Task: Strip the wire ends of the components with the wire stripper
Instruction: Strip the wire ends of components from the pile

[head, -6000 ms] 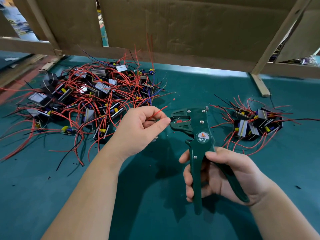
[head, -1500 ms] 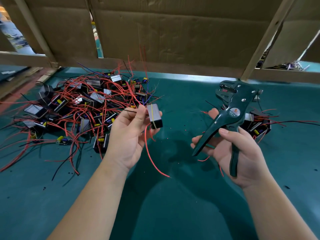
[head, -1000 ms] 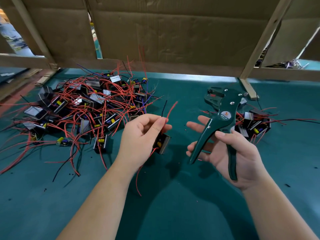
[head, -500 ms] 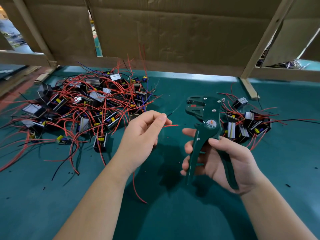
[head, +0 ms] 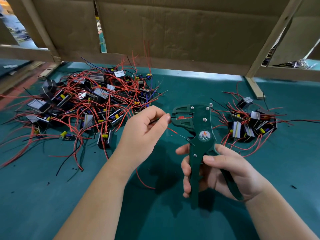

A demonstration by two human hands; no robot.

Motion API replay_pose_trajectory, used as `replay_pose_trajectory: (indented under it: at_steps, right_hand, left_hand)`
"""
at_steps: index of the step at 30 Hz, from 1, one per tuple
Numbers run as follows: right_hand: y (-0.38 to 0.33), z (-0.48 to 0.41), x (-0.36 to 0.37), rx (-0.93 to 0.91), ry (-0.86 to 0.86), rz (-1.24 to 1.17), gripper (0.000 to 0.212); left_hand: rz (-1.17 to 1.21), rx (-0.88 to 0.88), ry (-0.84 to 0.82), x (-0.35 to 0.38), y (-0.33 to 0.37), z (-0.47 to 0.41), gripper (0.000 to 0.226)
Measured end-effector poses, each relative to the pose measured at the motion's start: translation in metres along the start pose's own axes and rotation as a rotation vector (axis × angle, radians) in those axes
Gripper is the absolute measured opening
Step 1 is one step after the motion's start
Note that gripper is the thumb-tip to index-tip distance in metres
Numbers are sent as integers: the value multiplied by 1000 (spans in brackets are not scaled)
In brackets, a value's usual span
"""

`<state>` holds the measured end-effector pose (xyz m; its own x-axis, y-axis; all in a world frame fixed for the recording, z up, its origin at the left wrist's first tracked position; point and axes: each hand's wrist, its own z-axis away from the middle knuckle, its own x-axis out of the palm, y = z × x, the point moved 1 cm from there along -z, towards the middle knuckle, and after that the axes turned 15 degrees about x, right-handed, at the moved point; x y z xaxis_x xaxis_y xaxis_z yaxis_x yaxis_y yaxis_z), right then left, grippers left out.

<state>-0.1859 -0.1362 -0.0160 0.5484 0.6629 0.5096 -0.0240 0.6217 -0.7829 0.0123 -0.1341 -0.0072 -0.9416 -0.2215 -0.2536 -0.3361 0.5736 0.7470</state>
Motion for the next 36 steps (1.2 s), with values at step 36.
replay_pose_trajectory:
  at_steps: [36]
  right_hand:
    - [3, 1, -9, 47, -3, -13, 34]
  left_hand:
    - [-269, 191, -223, -8, 4, -1, 13]
